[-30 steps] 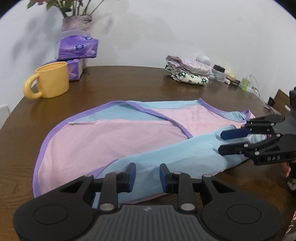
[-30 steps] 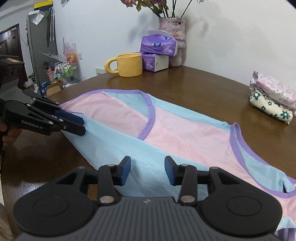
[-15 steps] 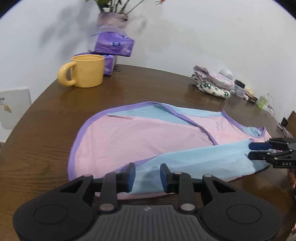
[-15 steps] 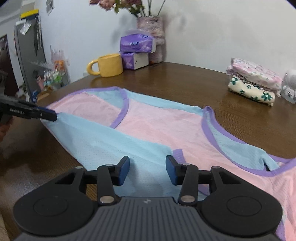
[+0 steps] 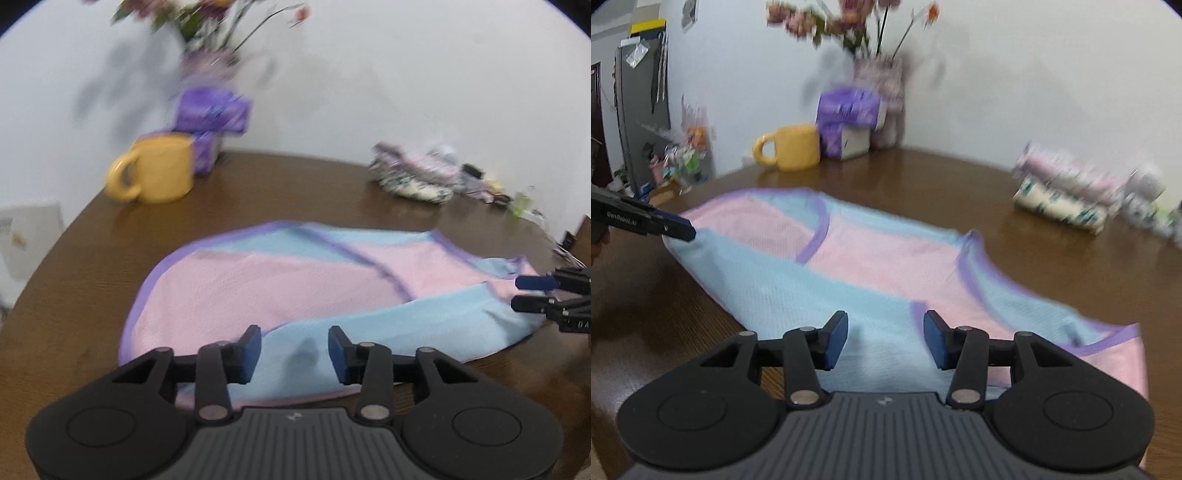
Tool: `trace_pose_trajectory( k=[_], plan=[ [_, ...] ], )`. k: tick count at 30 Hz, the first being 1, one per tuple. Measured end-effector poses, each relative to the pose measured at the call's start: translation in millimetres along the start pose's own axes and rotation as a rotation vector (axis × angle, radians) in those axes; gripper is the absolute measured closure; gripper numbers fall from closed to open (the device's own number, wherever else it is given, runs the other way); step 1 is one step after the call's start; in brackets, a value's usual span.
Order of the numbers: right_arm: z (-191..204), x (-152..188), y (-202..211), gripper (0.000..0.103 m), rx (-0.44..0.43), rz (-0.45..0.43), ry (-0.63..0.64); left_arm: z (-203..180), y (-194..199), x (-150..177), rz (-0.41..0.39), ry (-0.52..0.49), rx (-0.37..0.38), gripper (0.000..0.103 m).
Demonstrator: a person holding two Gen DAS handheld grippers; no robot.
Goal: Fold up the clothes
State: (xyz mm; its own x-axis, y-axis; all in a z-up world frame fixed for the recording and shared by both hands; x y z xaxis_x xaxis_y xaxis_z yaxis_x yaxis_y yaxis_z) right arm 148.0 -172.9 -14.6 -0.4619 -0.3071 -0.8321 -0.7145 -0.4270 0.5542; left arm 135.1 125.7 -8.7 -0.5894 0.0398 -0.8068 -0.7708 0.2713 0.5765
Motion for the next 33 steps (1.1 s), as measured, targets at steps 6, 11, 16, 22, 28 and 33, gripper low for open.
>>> trace_pose_trajectory(
  k=[6,11,16,22,28,33],
  plan=[
    [-37.4,18.4,44.0,0.052,0.138,-0.016,-0.075,-77.7,-20.9,-16.6,0.002,-0.108,0.171,0.057],
    [-78.9,45.2,63.2,0.052,0.235,0.001,-0.183,-143.6,-53.7,-18.3,0.069,-0.190,0.302,0.058],
    [-109.5,64.5,70.4,0.053,0.276,0.023,-0.206,-196.4,-78.9,-12.3,0.130,-0.244,0.378,0.058],
    [-109.7,64.6,66.2,0.064,0.228,0.047,-0.085,-248.6,-92.4,-11.4,0.147,-0.288,0.444,0.058],
    [-97.8,62.3,59.3,0.084,0.208,0.073,0.065,-303.8,-94.1,-16.3,0.116,-0.371,0.483,0.061],
    [-99.0,60.7,61.5,0.095,0.195,0.053,0.090,-335.3,-107.3,-7.7,0.143,-0.453,0.450,0.077]
  ],
)
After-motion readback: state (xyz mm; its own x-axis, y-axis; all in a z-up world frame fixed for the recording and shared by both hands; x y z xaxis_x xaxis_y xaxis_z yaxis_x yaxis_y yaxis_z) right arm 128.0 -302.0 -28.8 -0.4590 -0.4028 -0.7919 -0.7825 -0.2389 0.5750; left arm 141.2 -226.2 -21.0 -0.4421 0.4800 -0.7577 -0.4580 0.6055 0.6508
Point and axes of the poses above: each gripper's, at about its wrist camera, not at the fingertips, and y roughly against the way its jaws point, z to its left, x to its underside, the point moved 8 cm from there along -y, roughly the way its jaws point
